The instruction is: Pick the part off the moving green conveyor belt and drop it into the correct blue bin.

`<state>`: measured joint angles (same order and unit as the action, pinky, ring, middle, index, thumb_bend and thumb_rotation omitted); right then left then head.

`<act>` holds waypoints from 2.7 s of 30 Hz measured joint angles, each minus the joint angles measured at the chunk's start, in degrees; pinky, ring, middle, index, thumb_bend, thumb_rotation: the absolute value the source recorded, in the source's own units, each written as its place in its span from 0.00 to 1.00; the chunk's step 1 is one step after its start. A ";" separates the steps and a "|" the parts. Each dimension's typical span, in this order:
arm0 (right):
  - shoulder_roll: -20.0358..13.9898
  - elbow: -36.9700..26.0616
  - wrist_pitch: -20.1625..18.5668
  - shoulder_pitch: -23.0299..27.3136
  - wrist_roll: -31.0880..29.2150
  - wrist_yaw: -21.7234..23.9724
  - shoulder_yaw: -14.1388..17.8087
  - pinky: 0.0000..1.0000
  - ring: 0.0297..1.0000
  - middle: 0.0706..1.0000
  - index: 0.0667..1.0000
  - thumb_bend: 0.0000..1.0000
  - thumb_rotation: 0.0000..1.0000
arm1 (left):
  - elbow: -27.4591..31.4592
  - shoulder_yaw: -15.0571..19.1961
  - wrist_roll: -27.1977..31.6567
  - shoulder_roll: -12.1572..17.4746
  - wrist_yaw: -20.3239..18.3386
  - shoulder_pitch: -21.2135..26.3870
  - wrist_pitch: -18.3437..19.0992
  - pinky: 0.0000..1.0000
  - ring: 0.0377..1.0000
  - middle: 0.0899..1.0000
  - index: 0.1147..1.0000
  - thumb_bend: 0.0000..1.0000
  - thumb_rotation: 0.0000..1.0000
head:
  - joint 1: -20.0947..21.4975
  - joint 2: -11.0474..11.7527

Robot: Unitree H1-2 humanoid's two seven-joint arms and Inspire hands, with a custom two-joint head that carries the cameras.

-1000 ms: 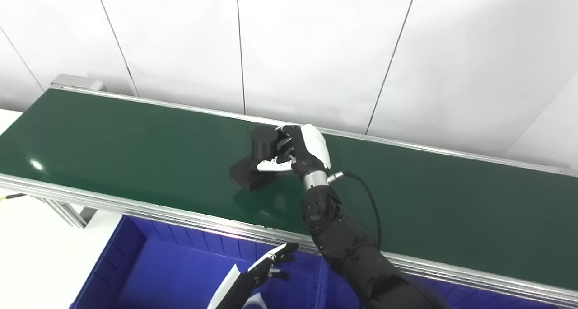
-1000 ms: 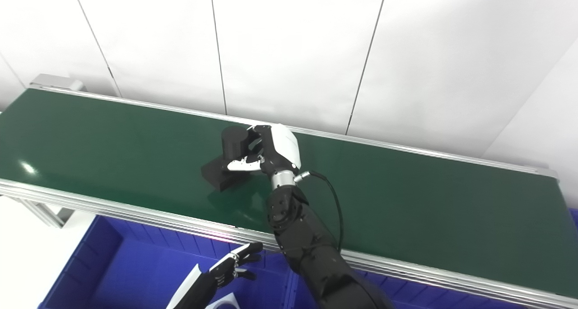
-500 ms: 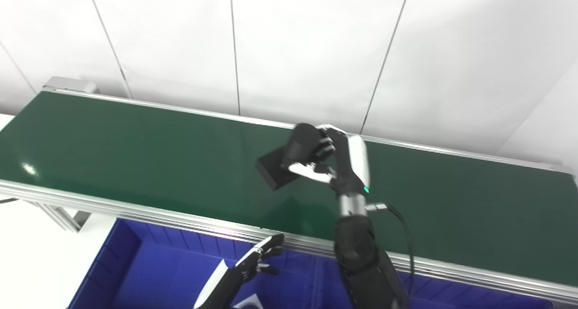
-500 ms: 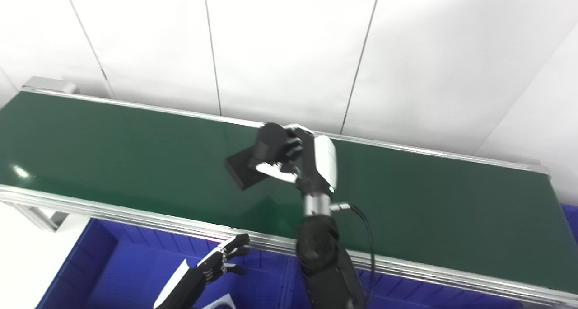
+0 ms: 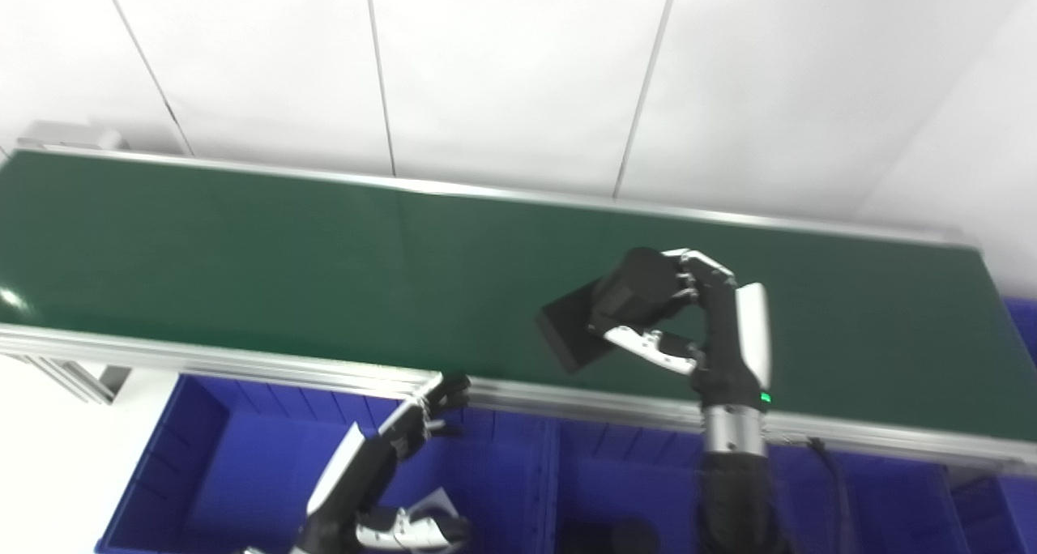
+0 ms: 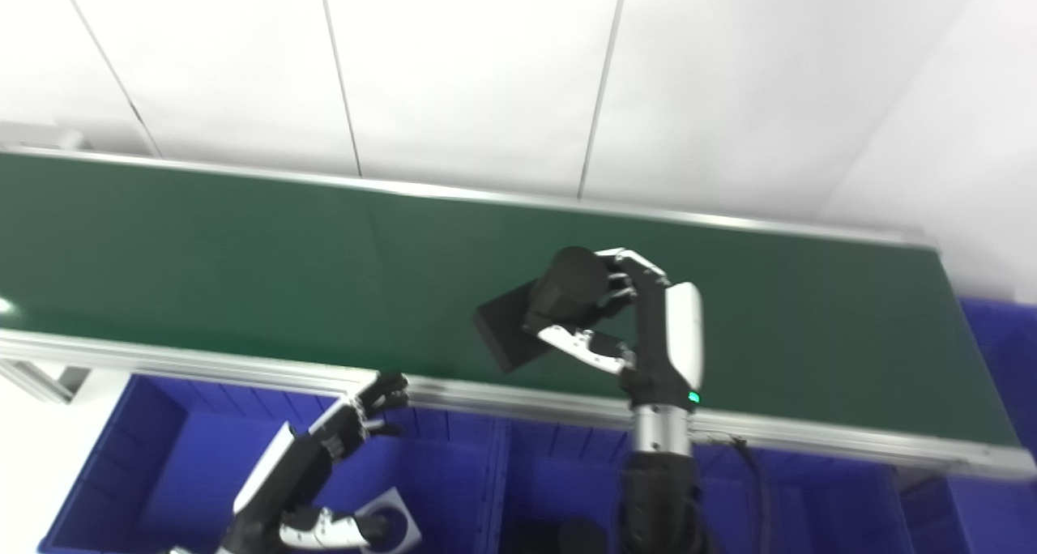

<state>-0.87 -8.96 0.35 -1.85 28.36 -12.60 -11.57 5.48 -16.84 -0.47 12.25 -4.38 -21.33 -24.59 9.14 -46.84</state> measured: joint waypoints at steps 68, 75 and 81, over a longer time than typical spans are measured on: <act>1.49 -6.25 5.79 -20.70 0.59 7.23 -5.17 0.77 0.89 0.93 0.98 0.69 0.47 | -0.28 5.52 2.63 -1.60 -9.62 5.41 5.03 0.72 0.84 0.88 0.86 0.89 0.39 | 1.68 -3.17; 1.33 -4.43 9.72 -20.78 -6.77 7.20 -5.23 0.76 0.85 0.90 0.97 0.76 0.52 | -1.79 5.39 1.76 -2.95 -9.61 5.10 2.97 0.72 0.85 0.88 0.85 0.89 0.39 | 0.53 -2.12; 0.31 -3.33 10.05 -20.77 -10.68 8.62 -5.43 0.74 0.83 0.86 0.96 0.80 0.53 | -2.49 5.47 1.63 -3.28 -9.56 4.93 2.50 0.72 0.85 0.88 0.86 0.89 0.39 | -0.08 -1.77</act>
<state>-0.56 -12.29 10.40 -22.62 17.68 -3.97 -17.00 2.99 -11.37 1.16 8.97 -13.94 -16.40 -22.09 9.06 -48.60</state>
